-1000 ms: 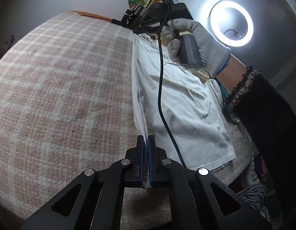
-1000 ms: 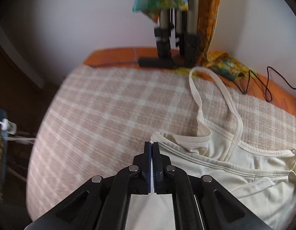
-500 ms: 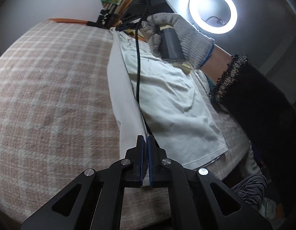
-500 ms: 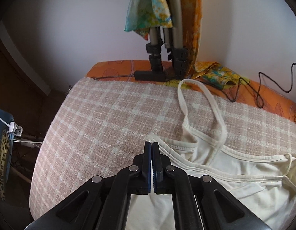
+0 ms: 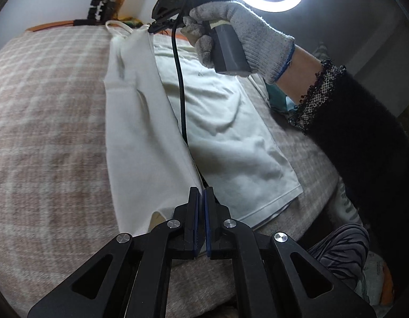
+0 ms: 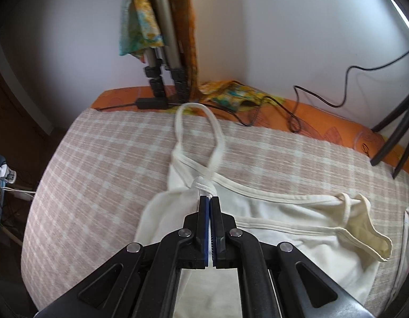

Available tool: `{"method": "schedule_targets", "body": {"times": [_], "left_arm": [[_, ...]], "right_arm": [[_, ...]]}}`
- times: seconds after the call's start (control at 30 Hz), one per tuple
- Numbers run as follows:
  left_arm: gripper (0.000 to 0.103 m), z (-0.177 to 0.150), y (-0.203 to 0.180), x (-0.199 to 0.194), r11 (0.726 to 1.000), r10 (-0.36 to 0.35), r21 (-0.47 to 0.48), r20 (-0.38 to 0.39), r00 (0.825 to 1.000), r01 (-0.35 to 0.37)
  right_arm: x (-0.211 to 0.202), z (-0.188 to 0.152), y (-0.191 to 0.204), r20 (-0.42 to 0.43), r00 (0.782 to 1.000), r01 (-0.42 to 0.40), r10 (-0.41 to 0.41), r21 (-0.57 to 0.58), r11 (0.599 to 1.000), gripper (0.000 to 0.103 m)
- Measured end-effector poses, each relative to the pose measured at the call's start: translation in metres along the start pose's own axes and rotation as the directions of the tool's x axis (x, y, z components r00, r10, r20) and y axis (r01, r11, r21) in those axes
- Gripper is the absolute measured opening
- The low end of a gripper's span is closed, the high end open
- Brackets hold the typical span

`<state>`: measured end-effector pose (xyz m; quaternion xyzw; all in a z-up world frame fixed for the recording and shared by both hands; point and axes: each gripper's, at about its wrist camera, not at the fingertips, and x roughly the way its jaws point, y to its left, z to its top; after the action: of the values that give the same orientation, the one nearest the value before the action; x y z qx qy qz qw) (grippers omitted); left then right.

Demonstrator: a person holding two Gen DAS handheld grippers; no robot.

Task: Fold small clothes
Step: 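Lift the side edge with the left tool and fold it over the camisole's middle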

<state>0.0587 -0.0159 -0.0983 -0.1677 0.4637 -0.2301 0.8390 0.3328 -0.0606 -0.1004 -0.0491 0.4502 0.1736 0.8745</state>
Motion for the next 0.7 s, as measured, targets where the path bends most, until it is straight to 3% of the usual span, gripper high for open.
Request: {"method": "schedule_targets", "body": {"times": [0.17,0.3,0.4,0.43,0.53,0.7], "left_arm": [[0.002,-0.003,-0.008,0.012,1.0,0.002,0.025,-0.037,0.999,-0.001],[0.002,-0.007,-0.011,0.02,0.999,0.0,0.037,-0.076,0.997,0.003],[0.016,-0.009,-0.014,0.024,0.999,-0.006,0.031,-0.109,0.994,0.009],[0.017,-0.009,-0.016,0.024,0.999,-0.01,0.033,-0.113,0.994,0.013],[0.022,-0.011,-0.021,0.017,0.998,-0.024,0.054,-0.096,0.995,0.029],[0.022,-0.016,-0.027,-0.004,0.994,-0.007,0.105,-0.037,0.999,0.011]], "right_arm": [[0.017,-0.009,-0.011,-0.035,0.997,0.064,-0.064,-0.01,0.998,0.0],[0.027,-0.014,-0.019,-0.049,0.996,0.069,-0.069,0.0,0.998,0.0],[0.025,-0.016,-0.021,-0.048,0.996,0.073,-0.073,-0.009,0.997,0.0],[0.023,-0.016,-0.022,-0.049,0.996,0.073,-0.074,-0.014,0.997,0.002],[0.005,-0.018,-0.029,-0.012,0.999,0.052,-0.052,-0.003,0.999,0.037],[-0.04,-0.029,-0.056,0.073,0.997,-0.02,0.017,0.03,0.999,0.042]]}}
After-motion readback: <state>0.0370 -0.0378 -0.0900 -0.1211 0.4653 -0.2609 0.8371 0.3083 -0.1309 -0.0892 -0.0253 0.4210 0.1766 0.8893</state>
